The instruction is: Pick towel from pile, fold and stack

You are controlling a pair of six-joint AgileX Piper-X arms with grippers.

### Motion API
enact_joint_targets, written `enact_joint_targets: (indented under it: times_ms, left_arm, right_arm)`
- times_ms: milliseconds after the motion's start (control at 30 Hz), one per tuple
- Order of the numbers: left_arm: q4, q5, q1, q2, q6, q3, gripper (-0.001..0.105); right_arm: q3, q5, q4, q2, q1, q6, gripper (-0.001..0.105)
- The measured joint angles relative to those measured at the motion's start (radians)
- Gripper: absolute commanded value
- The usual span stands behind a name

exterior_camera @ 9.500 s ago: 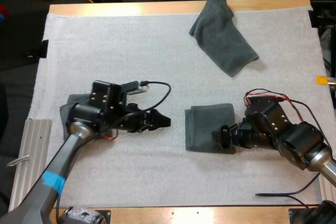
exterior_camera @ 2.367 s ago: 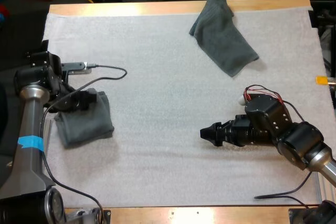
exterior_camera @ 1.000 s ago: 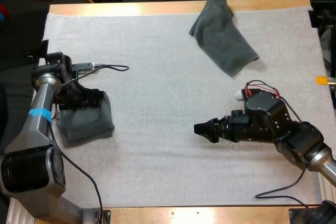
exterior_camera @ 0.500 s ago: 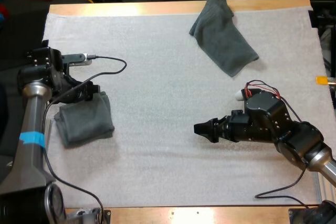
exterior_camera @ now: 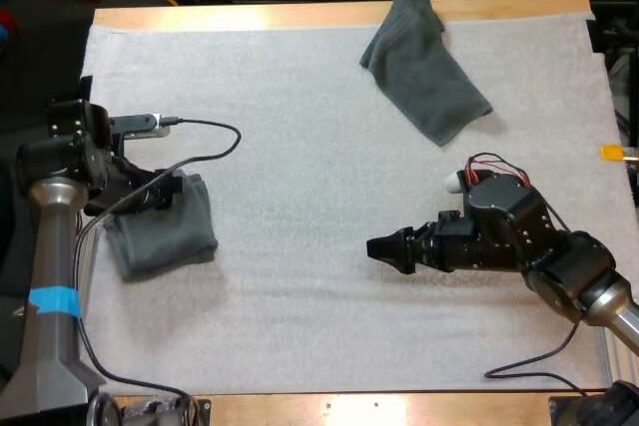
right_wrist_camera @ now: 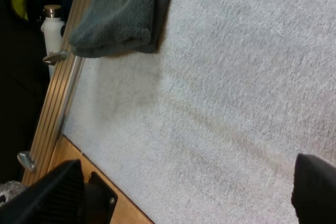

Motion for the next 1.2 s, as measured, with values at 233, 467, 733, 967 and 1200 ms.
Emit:
enact_joint_targets:
  times_ms: [233, 467, 733, 967, 1200]
  left_arm:
    - [-0.016, 0.000, 0.000, -0.024, 0.000, 0.114, 0.071]
    - [-0.110, 0.000, 0.000, -0.024, -0.009, 0.234, 0.071]
    - [-0.218, 0.000, 0.000, -0.020, -0.018, 0.300, 0.070]
    - [-0.234, 0.000, 0.000, 0.091, -0.018, 0.299, 0.070]
    - [-0.237, 0.000, 0.000, 0.119, -0.018, 0.296, 0.070]
  right_arm:
    - [0.000, 0.000, 0.000, 0.000, 0.000, 0.000, 0.078]
    - [0.000, 0.000, 0.000, 0.000, 0.000, 0.000, 0.078]
    - [0.000, -0.002, -0.001, 0.000, 0.042, 0.000, 0.078]
    - [0.000, 0.017, -0.003, 0.000, 0.081, 0.000, 0.078]
    - [0.000, 0.017, -0.004, 0.000, 0.082, 0.000, 0.078]
